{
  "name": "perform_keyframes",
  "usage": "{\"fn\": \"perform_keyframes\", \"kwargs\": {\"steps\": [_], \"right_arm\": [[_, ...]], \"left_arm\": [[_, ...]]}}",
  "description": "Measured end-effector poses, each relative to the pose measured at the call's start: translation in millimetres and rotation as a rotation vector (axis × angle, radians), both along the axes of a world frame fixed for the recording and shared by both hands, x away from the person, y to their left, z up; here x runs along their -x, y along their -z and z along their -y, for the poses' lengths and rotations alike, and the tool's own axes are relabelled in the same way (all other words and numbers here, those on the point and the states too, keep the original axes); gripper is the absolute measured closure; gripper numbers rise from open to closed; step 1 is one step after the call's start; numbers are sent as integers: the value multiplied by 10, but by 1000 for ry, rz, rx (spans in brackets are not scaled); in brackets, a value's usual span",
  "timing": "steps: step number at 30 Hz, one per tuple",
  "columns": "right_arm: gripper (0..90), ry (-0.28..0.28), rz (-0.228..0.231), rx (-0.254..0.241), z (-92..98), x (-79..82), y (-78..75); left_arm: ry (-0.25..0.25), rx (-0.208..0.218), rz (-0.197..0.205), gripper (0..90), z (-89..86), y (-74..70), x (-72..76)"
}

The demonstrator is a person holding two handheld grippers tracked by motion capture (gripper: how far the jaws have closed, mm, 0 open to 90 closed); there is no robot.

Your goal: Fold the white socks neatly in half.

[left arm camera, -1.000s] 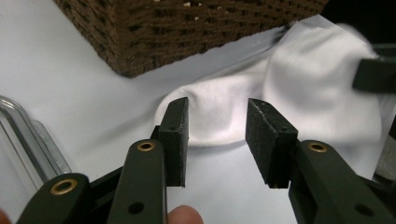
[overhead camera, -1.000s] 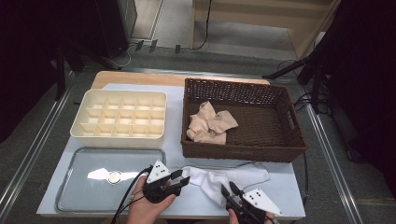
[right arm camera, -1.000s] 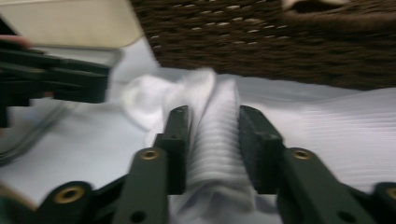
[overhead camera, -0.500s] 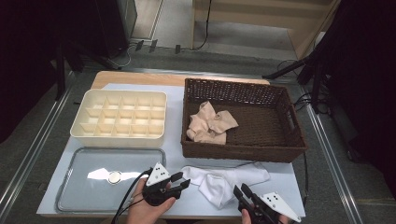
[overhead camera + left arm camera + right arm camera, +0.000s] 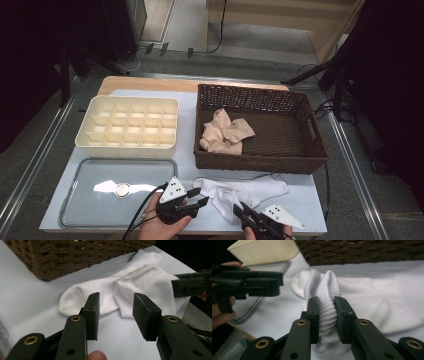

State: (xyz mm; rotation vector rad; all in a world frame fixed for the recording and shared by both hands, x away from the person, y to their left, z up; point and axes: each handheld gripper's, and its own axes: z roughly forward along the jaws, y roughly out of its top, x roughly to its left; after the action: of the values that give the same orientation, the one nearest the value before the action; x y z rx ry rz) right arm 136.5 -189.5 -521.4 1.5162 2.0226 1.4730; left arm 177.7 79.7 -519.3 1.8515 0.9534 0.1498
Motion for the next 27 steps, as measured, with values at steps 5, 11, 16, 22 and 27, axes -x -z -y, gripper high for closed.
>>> {"fn": "perform_keyframes", "kwargs": {"steps": [5, 11, 16, 22, 27], "right_arm": [[763, -62, 23, 63, -193, 27, 27], [762, -58, 35, 100, -239, 34, 30], [762, -50, 48, 104, -216, 37, 26], [763, -70, 56, 115, -245, 47, 32], [774, -79, 74, 105, -239, 56, 12]], "left_arm": [[35, 41, -23, 541, -18, -14, 5], [49, 86, -65, 484, -8, 12, 8], [46, 124, -77, 477, -22, -36, 0], [77, 146, -131, 458, 36, 21, -37], [76, 85, -147, 677, 38, 84, -50]]}}
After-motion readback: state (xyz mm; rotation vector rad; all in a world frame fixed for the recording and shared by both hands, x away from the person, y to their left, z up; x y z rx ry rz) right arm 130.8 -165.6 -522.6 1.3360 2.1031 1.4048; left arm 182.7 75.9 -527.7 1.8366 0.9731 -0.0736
